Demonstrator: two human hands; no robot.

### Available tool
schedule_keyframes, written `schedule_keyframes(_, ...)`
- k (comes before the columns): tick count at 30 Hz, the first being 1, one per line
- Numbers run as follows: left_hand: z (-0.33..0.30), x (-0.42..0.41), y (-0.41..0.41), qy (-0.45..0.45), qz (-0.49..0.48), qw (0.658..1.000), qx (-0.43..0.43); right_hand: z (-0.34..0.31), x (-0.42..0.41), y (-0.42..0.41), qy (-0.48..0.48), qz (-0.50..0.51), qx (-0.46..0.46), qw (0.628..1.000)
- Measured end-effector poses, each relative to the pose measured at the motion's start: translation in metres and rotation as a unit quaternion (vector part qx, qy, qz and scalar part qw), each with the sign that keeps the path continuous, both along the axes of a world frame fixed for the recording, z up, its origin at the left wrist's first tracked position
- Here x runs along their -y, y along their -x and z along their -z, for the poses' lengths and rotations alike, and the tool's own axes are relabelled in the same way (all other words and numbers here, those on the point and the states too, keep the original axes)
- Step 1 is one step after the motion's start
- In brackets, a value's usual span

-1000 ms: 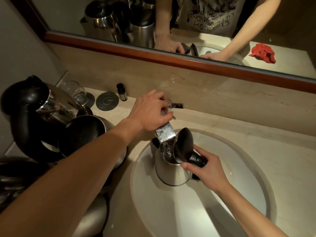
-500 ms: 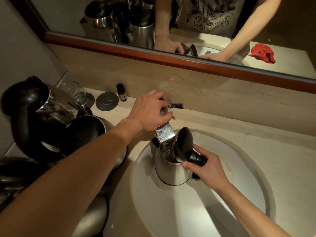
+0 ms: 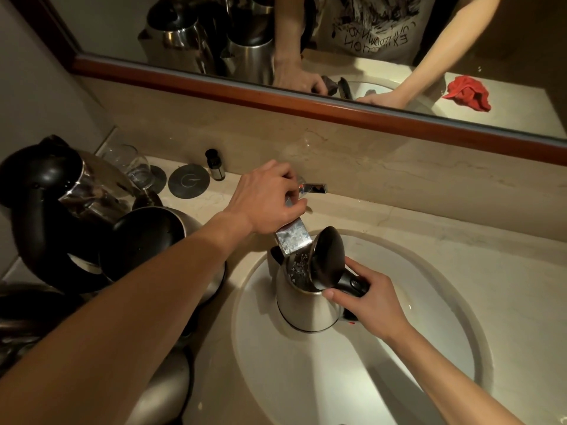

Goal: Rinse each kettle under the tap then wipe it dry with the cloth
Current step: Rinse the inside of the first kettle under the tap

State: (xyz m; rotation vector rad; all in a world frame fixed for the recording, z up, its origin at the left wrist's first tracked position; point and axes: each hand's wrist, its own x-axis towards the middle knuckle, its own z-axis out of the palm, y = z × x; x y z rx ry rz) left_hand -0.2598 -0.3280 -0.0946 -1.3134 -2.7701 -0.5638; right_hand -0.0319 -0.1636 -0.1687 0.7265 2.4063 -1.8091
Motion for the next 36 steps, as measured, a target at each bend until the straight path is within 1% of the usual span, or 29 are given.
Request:
schedule_keyframes(13, -0.0015, 0.0004, -0.0004, -0.002, -0.002, 1.000, 0.006, 0.0011, -0.0007, 0.0007, 0.001, 0.005, 0.000, 1.000)
schedule_keyframes(20, -0.0010, 0.0002, -0.0002, -0.006, -0.003, 1.000, 0.006, 0.0024, -0.0008, 0.0008, -0.013, -0.002, -0.007, 1.000)
schedule_keyframes(28, -0.0002, -0.0003, -0.0003, -0.001, 0.000, 1.000, 0.001, 0.0022, -0.0006, 0.0006, -0.018, 0.004, 0.005, 1.000)
schedule_keyframes(36, -0.0001, 0.0004, 0.0007, -0.002, 0.001, 1.000, 0.000, 0.0021, -0.0007, 0.0014, -0.004, 0.001, 0.009, 1.000)
